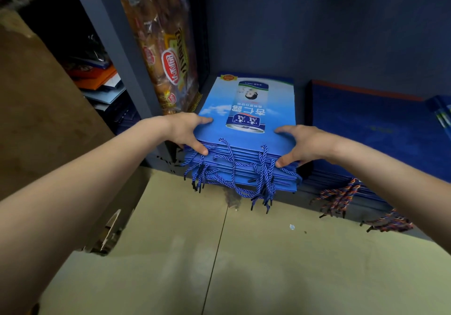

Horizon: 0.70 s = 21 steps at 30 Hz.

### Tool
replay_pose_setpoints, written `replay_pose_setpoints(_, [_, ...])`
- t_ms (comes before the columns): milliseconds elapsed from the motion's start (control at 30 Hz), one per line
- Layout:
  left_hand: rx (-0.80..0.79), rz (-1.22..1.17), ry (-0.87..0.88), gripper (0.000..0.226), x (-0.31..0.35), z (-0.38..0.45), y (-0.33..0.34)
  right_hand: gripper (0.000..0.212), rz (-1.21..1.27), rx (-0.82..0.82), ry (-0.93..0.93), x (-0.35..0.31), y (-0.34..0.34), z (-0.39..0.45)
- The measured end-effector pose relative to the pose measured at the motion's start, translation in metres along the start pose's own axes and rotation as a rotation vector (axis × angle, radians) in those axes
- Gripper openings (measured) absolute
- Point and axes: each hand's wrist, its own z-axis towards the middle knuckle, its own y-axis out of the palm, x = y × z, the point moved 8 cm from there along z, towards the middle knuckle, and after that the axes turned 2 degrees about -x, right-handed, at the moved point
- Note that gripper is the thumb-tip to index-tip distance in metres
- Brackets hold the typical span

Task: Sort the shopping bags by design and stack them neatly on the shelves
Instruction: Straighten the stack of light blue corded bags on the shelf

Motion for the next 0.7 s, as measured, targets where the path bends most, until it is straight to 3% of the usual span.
replay_pose_setpoints(167, [0.007, 0.077, -0.007, 0.091, 0.000, -0.001, 0.002, 0.080, 0.024, -0.021, 0.013, 0.000, 0.004, 0.001])
replay_pose_setpoints(300, [-0.116, 0.030, -0.069, 0.110, 0.005, -0.003, 0.013, 0.084, 0.005, -0.015, 0.018, 0.003, 0.002, 0.000])
replay_pose_setpoints(433, [-0.048, 0.106, -0.087, 0.113, 0.012, -0.001, 0.015, 0.084, -0.234, 0.029, 0.011, 0.001, -0.002, -0.002])
replay_pose_setpoints(567, [0.015, -0.006, -0.021, 0.100, 0.006, -0.007, 0.013, 0.065, -0.220, 0.241, -0.211, -0.032, -0.007, -0.019])
replay_pose_setpoints(700, [0.104, 0.050, 0.005, 0.085, 0.002, -0.008, 0.010, 0.073, -0.431, 0.227, -0.336, -0.058, 0.036, -0.019])
